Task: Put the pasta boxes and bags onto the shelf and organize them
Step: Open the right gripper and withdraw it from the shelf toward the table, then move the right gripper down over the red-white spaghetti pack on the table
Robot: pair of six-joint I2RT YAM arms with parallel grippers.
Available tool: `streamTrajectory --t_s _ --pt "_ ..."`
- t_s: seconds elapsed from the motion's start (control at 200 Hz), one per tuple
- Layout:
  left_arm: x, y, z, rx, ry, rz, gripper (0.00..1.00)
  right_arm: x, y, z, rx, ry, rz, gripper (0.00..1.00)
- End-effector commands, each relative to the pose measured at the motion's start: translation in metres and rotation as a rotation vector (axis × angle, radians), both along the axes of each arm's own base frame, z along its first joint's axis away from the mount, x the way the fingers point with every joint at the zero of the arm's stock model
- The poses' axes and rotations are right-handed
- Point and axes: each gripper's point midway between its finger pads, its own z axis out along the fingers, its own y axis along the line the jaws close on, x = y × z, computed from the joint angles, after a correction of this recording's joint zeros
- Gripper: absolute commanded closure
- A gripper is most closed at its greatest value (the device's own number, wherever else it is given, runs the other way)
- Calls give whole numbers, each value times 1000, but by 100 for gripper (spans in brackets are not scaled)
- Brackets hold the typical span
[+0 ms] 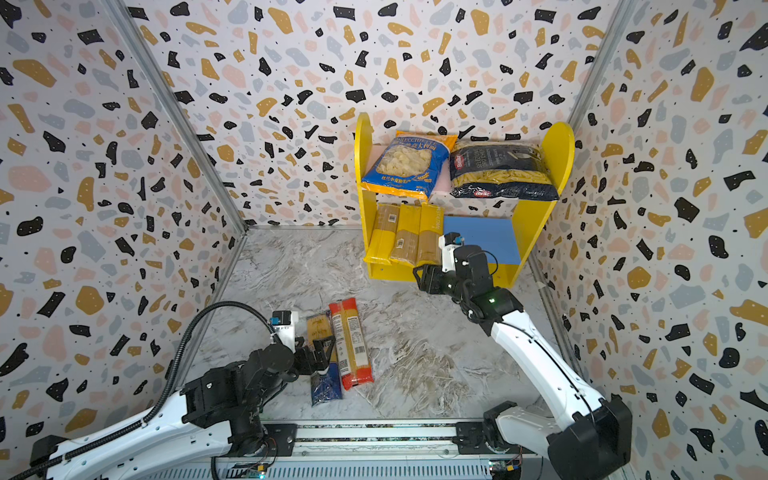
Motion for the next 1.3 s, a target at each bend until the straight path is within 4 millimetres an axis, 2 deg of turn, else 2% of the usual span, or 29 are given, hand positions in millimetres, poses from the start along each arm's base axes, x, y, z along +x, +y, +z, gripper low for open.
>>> streamTrajectory --t_s 0.0,0.12,0.24,0.37,0.471,0.631,0.781,0.876,1.011,1.296 --pt "0 16 0 -31 8 78 0 -31 1 -22 -32 43 19 31" --pt "-1 20 0 -57 20 98 1 -62 11 -40 -44 72 60 31" --pt "-3 28 -1 -51 39 128 0 -99 35 -59 -8 95 146 25" --pt "-4 37 3 -46 38 158 1 -130 57 -85 -27 124 210 22" --pt "-5 45 10 -52 26 180 0 -150 77 -102 -54 143 270 20" --pt "-7 55 19 -42 18 199 0 -169 108 -123 -133 150 343 17" --pt "-10 63 18 -42 27 218 0 -177 138 -143 -208 162 407 12" --pt "-12 67 19 -59 28 223 0 -175 154 -158 -268 172 417 10" --pt "-15 75 24 -94 17 235 1 -170 175 -170 -327 171 420 7" --pt "-19 83 30 -144 0 240 0 -148 191 -189 -458 165 367 5"
